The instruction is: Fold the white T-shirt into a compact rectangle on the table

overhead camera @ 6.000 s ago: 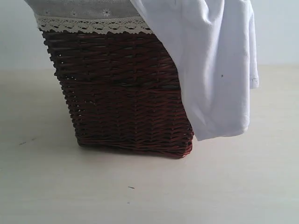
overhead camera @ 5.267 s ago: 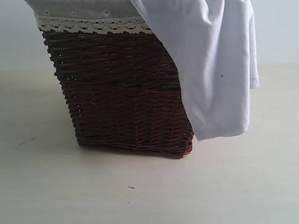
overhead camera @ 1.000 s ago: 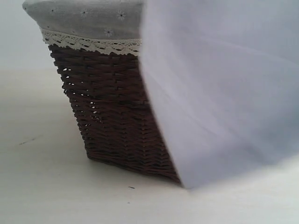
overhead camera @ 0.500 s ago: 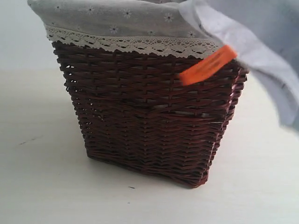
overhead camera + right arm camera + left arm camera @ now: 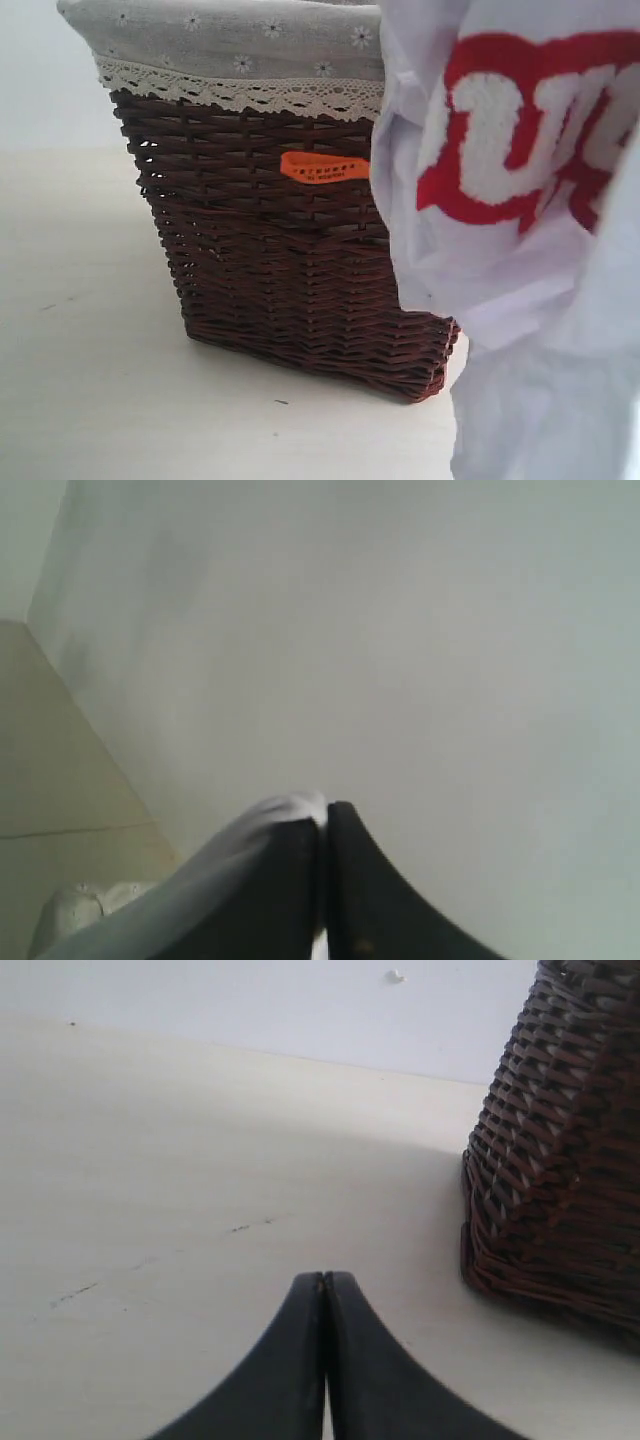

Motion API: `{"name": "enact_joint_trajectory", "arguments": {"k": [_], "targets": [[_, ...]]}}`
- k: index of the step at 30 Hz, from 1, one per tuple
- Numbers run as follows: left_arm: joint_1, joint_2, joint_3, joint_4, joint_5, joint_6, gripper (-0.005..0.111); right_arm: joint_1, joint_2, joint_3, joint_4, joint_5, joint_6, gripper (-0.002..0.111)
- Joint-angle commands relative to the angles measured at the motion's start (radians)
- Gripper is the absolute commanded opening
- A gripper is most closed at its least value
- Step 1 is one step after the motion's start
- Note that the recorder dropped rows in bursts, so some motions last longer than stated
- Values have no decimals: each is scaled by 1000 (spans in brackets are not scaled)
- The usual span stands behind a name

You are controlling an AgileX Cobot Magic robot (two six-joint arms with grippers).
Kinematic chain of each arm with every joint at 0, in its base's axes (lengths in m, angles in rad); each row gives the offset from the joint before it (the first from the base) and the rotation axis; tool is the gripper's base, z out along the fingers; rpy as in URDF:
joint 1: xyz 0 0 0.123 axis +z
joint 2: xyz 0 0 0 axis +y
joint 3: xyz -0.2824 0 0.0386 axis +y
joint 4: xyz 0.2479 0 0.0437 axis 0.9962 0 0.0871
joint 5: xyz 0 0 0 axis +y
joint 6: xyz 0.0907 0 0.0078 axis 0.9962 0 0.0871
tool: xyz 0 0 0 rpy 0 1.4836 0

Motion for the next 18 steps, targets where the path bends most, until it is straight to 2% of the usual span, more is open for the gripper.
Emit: {"name": "enact_joint_trajectory", "arguments": {"k": [1,4,9,12,18], "targets": [[-5,-7,-3,-9,-5,-3,0,14,61,117,-27,-7,46,0],[-5,-7,-3,-9,-5,-3,0,77,65,219,-49,-7,-21,0],[-5,-7,-3,-9,-5,-3,0,244,-28,416,-117,-7,-405,0],[-5,-7,-3,-9,-5,-3,0,324,-100,526,-109,-7,-570,0],[-5,-7,-3,-9,-5,-3,0,475,-214,726,-120,-7,-601,0]]}}
